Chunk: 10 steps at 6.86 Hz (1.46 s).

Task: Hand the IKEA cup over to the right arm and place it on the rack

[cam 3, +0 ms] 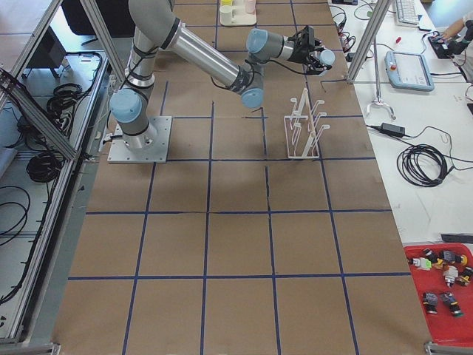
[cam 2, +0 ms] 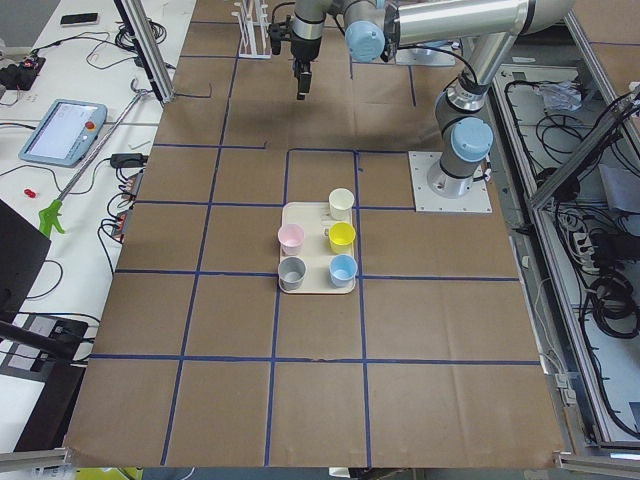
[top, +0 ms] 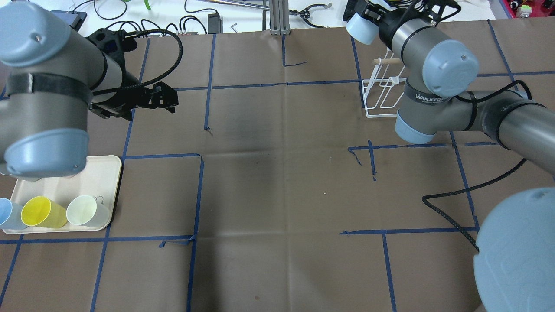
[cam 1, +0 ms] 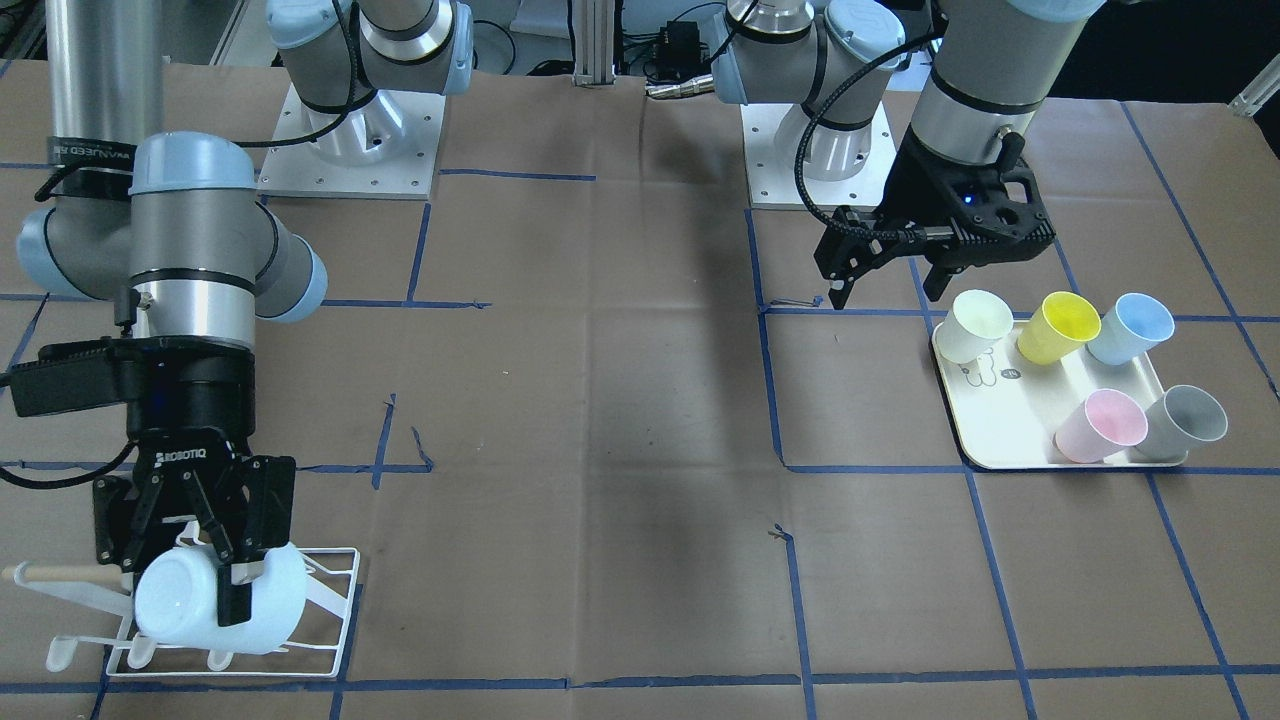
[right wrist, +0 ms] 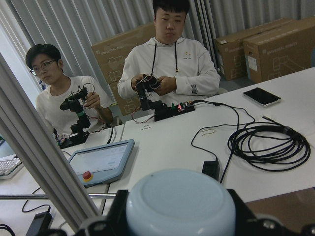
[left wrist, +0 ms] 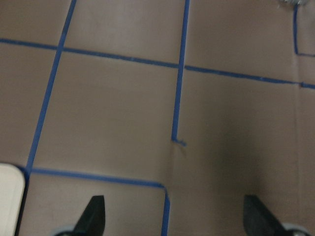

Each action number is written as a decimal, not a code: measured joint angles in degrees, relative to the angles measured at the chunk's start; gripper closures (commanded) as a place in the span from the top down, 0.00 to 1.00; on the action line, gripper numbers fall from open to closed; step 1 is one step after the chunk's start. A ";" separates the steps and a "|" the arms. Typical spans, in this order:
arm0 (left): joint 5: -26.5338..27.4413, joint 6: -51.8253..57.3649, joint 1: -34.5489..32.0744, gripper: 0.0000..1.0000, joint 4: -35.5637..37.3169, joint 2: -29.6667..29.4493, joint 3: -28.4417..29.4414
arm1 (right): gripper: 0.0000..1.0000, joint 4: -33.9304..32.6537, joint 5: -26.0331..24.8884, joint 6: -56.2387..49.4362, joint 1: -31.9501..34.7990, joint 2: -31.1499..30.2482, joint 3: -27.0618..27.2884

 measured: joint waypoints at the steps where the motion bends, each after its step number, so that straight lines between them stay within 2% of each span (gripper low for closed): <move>1: -0.13 0.01 -0.53 0.99 -4.79 -0.28 2.75 | 0.09 -1.87 -0.77 -4.18 -0.40 2.12 -2.00; 3: -0.25 0.07 -1.54 0.99 -6.64 -1.42 3.95 | 0.10 -3.79 -1.59 -6.75 -1.31 5.53 -3.78; 6: 0.50 4.41 -0.09 0.99 -7.05 -0.52 3.84 | 0.10 -3.95 -2.52 -7.10 -3.52 6.92 -1.18; 8: 0.74 9.80 5.96 0.99 -8.62 1.29 2.32 | 0.11 -4.74 -3.00 -6.99 -3.59 7.19 1.06; 10: 0.82 21.61 16.17 0.99 -9.42 6.93 -4.67 | 0.16 -6.24 -4.21 -6.87 -3.29 7.58 2.61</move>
